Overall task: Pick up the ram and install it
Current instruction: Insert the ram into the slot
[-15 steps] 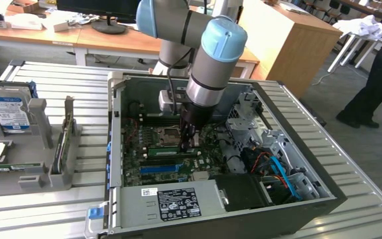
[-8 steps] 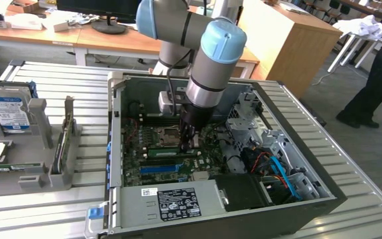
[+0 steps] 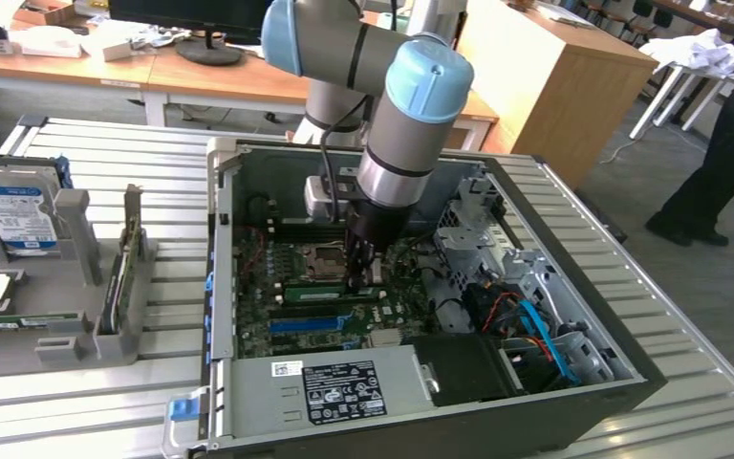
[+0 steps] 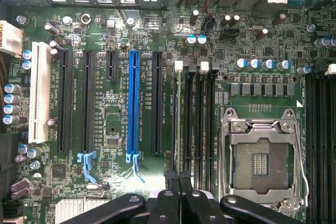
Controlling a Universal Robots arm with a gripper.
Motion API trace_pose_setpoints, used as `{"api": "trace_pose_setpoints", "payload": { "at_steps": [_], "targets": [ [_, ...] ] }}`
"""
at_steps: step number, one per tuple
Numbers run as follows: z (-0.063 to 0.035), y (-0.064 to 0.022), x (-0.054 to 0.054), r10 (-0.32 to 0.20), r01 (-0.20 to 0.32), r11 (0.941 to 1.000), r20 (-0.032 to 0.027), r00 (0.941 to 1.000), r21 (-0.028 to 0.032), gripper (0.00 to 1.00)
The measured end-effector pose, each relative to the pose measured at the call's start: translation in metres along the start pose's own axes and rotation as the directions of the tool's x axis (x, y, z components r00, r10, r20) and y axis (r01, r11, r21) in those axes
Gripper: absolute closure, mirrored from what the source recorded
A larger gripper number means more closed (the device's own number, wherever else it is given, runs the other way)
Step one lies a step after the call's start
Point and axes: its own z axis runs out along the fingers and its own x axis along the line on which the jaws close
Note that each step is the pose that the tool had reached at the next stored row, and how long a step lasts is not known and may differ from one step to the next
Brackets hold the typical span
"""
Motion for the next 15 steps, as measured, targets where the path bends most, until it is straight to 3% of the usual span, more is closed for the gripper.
{"api": "trace_pose_setpoints", "payload": {
  "at_steps": [2, 7, 15],
  "targets": [
    [0.0, 0.0, 0.0, 0.0, 0.0, 1.0, 0.0001, 1.0, 0.0001, 0.87],
    [0.0, 0.0, 0.0, 0.0, 0.0, 1.0, 0.0001, 1.0, 0.0001, 0.69],
    [-0.0041, 0.0003, -0.0001, 0.0, 0.0, 1.0, 0.0, 1.0, 0.0, 0.69]
  ]
}}
